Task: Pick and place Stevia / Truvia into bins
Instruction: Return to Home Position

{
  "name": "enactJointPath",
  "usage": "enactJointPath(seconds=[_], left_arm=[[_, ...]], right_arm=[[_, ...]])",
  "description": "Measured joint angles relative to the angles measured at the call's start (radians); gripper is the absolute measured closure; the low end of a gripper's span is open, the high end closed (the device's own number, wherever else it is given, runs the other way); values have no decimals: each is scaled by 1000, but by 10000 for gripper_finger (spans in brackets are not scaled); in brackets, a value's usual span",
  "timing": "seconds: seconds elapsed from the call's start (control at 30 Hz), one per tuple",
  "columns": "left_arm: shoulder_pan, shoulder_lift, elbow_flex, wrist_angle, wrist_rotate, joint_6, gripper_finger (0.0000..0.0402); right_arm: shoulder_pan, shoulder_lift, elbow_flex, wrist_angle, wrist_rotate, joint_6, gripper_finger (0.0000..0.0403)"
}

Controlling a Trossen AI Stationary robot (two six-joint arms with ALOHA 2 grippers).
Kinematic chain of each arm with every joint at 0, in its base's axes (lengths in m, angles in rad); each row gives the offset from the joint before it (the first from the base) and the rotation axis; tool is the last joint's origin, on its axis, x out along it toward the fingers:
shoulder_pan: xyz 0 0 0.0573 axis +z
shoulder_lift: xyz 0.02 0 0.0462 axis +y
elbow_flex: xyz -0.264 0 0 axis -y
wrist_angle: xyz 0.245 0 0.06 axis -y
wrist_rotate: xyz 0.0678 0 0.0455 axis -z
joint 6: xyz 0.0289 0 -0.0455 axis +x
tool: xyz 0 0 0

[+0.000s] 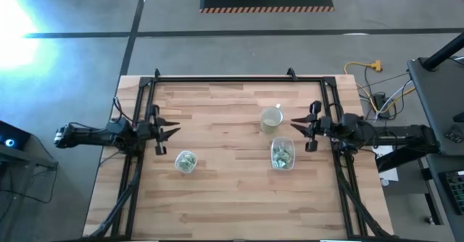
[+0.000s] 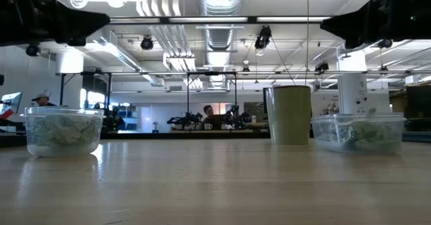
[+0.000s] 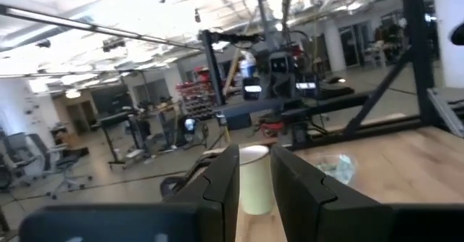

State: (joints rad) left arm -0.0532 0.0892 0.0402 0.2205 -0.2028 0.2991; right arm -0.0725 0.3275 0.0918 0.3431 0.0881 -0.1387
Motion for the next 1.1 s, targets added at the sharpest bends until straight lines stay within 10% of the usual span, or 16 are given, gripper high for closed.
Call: enactJointPath(seconds=[0.47,0.83,1.1], left_arm=[[6,-61,-31,-44,-62,-6,338],[6,-61,-24,-46,-64,-8,338],[6,-62,-21,-47,-63,-8,338]], right_arm=[[-17,-97,-83,-1,33,54,342],[-4,-163,-83,-71,-210,96,342],[56,-142,-83,-109,9,118,342]])
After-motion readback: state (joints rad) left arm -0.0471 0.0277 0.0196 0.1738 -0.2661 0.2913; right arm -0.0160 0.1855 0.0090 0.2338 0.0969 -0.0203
